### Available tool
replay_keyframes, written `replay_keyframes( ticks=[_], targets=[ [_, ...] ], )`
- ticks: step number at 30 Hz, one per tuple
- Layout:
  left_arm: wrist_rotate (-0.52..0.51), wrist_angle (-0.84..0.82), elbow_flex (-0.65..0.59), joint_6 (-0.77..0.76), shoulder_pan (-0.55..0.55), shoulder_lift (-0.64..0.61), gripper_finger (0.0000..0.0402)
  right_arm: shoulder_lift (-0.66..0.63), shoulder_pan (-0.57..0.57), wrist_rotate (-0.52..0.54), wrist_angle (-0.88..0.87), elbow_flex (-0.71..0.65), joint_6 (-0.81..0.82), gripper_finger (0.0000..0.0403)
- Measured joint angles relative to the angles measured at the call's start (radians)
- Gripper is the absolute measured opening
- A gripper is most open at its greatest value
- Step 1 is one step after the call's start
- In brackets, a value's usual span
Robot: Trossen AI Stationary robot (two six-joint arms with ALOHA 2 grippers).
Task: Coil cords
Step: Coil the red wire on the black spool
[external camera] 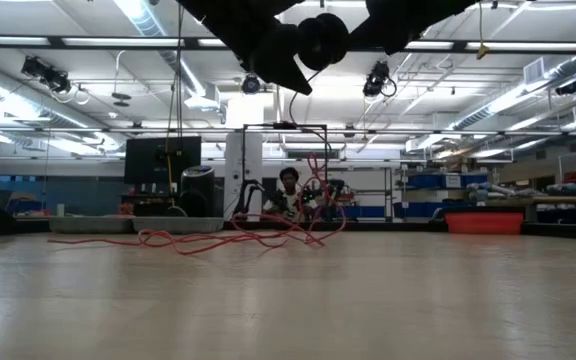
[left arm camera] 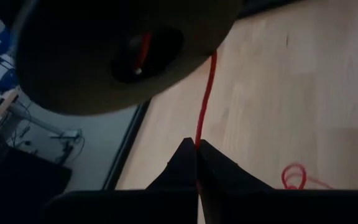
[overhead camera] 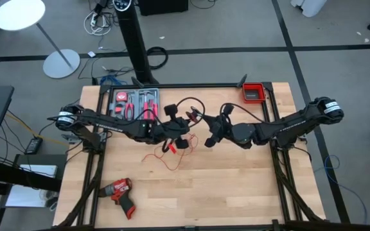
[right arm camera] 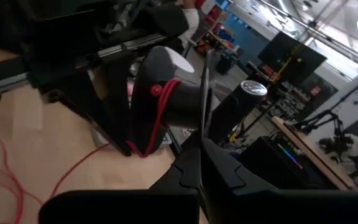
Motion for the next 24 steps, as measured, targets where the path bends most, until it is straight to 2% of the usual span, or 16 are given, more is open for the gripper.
replay_keyframes(
  ticks=[8, 21, 24],
  targets=[
    [-0.006, 0.100, -0.003, 0.070, 0.007, 0.002, 0.0001, -0.003, -0.003, -0.040, 0.037, 0.002, 0.053, 0.0000],
    [-0.067, 0.038, -0.002, 0.131, -0.007, 0.001, 0.0001, -0.003, 0.025, 0.006, -0.028, 0.002, 0.040, 0.0000],
    [-0.079, 0.034, -0.002, 0.158, -0.025, 0.001, 0.0013, -0.003, 0.025, 0.013, -0.065, 0.002, 0.040, 0.0000]
  ],
)
